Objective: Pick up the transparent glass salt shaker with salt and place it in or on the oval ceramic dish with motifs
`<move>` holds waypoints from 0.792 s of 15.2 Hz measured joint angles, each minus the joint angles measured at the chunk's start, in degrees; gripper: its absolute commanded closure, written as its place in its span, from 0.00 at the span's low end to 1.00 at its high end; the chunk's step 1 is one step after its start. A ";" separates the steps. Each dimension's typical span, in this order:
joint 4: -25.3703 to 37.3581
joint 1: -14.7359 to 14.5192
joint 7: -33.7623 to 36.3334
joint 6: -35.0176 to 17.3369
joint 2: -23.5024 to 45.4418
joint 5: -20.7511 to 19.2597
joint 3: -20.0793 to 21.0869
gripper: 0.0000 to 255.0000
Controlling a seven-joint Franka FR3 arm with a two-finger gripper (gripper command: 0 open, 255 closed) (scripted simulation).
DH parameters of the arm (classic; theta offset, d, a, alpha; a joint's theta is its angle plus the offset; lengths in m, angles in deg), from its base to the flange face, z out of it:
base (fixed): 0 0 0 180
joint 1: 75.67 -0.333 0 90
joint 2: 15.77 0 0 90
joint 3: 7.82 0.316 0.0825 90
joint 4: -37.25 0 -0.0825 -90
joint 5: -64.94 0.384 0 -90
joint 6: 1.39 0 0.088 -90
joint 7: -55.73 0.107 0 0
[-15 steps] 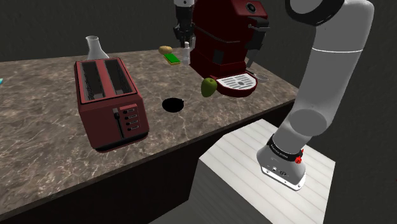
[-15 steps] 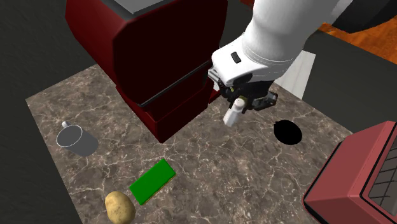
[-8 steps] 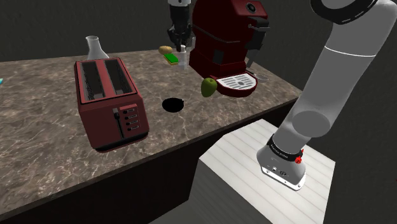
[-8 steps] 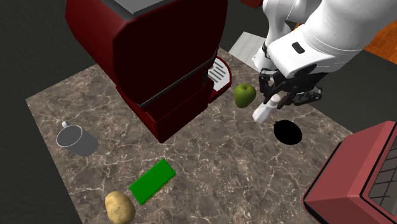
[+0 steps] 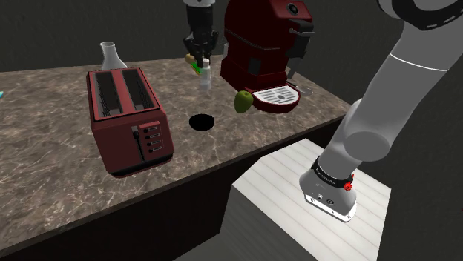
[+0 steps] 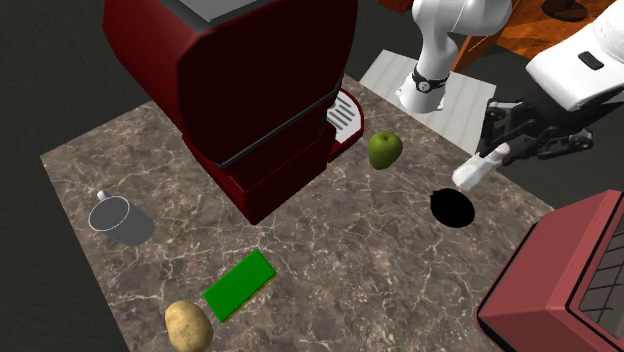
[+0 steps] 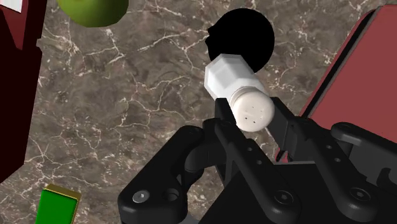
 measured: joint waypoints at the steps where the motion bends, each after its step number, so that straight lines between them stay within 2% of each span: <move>1: -0.02 -0.57 1.07 0.38 -0.36 0.14 0.55 1.00; 5: -2.35 -1.83 3.59 -0.92 -1.28 0.52 1.78 1.00; 12: -6.68 -1.89 4.00 -5.83 -0.66 0.36 1.85 1.00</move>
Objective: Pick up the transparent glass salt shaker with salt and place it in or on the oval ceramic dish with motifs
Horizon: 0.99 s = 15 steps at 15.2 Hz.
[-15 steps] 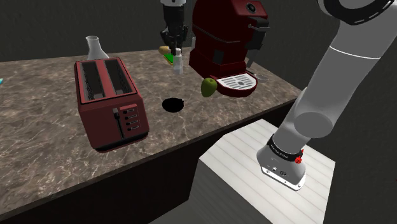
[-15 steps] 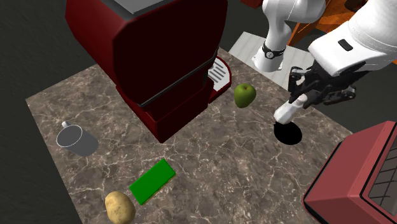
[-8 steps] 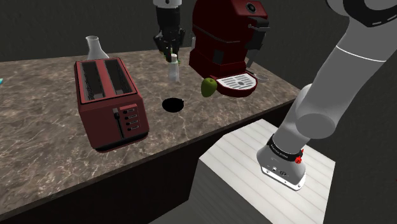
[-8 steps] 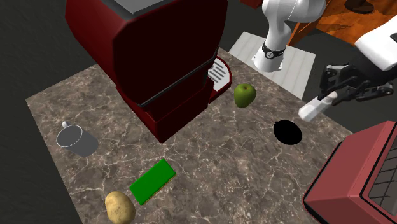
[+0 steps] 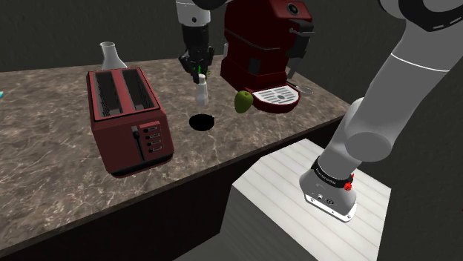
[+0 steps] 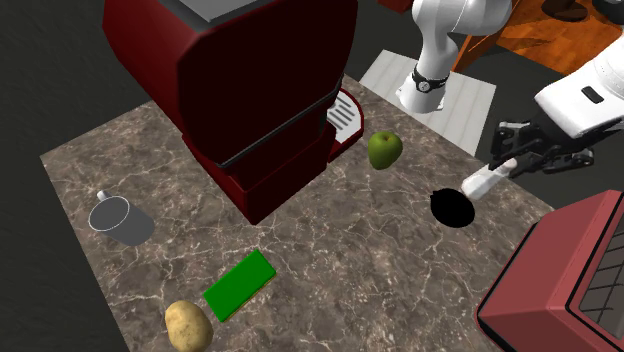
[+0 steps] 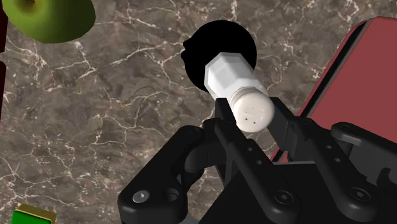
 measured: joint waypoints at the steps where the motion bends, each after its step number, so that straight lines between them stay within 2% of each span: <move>1: -0.77 -0.03 0.11 -0.85 0.09 -0.02 0.03 1.00; 11: -6.62 -0.03 0.62 -8.57 2.04 -0.56 0.00 1.00; 15: -7.21 -0.08 0.79 -9.48 2.33 -0.63 0.03 1.00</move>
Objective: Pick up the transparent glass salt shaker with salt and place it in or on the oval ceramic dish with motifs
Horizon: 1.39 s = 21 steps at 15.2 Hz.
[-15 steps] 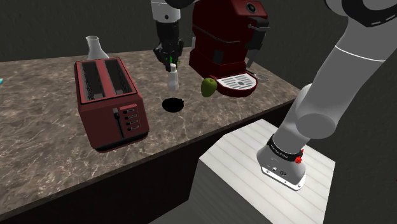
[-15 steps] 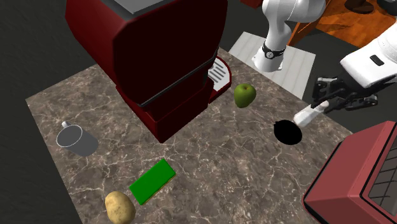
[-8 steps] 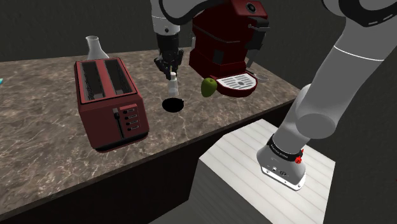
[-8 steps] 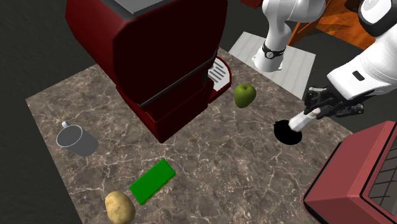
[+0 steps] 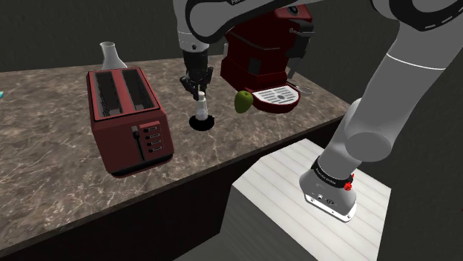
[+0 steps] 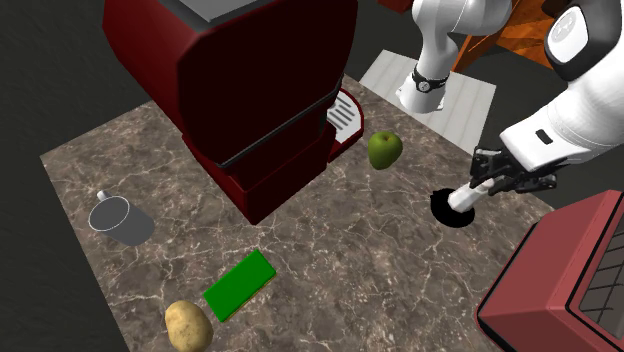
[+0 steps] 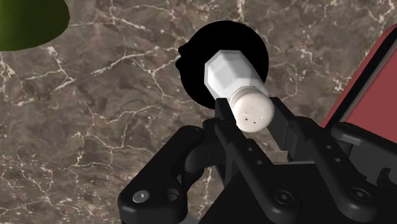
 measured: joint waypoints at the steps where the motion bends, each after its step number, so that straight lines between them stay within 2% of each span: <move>1: -0.04 0.00 0.01 -0.04 0.00 0.00 0.00 1.00; 3: -0.07 0.00 0.01 -0.07 -0.01 0.00 0.00 1.00; 4: -0.08 -0.01 0.01 -0.08 -0.01 0.00 0.00 0.00; 10: -0.08 -0.01 0.01 -0.08 -0.02 0.00 0.01 0.00; 15: 5.40 -0.14 -0.12 6.13 -0.84 0.32 0.16 0.00; 21: 6.04 -0.11 -0.24 7.07 -1.08 0.37 0.13 0.00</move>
